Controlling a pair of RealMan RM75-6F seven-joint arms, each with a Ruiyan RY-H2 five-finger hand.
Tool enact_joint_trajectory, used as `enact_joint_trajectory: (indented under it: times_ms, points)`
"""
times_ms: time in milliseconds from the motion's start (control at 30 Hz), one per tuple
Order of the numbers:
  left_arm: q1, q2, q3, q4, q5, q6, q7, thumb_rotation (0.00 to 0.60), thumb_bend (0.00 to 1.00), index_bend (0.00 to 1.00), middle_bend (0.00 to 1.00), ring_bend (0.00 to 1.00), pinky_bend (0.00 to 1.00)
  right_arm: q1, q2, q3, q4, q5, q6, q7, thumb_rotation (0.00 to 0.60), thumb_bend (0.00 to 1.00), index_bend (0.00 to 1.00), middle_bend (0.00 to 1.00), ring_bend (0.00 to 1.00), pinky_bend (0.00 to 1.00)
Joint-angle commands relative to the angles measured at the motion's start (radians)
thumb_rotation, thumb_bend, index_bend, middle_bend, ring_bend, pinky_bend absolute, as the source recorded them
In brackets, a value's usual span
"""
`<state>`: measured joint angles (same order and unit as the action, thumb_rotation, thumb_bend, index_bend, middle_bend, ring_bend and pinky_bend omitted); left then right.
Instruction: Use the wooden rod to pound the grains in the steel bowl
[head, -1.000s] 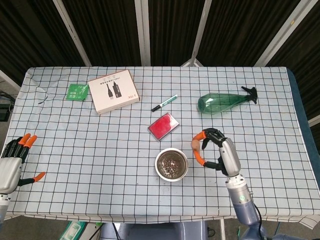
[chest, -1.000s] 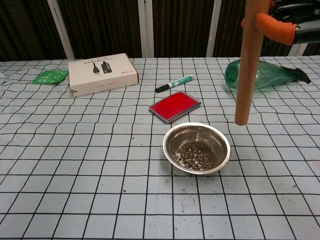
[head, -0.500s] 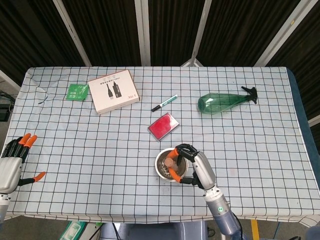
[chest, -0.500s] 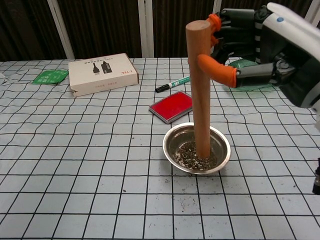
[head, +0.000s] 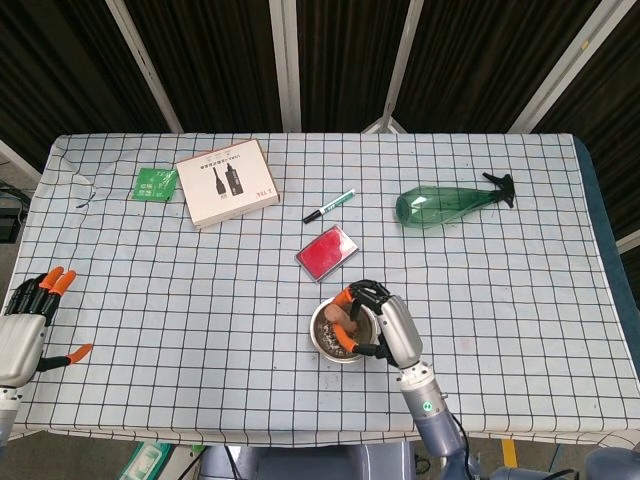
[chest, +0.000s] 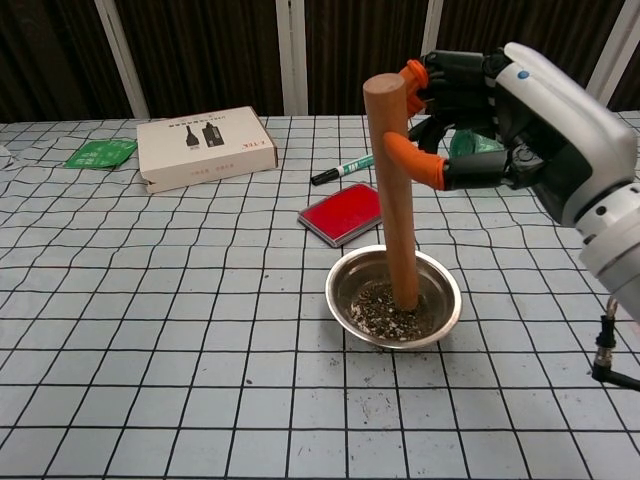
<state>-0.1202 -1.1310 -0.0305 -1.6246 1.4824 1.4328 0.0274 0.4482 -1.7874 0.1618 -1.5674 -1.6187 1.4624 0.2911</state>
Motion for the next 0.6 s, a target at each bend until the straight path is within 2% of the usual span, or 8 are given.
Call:
enact_joint_trajectory:
  times_ms: [33,600]
  points:
    - [-0.001,0.0,0.0,-0.001,0.0,-0.001,0.001,0.6,0.09,0.0,0.0,0.0,0.0,-0.006,-0.004,0.001,0.015,0.011,0.003,0.01,0.6,0.58,0.83,0.65,0.62,0.3]
    - [0.001,0.0,-0.001,-0.005,-0.001,0.003,0.005,0.6,0.09,0.0,0.0,0.0,0.0,-0.015,-0.011,-0.006,0.029,0.024,0.0,0.021,0.6,0.58,0.83,0.65,0.62,0.3]
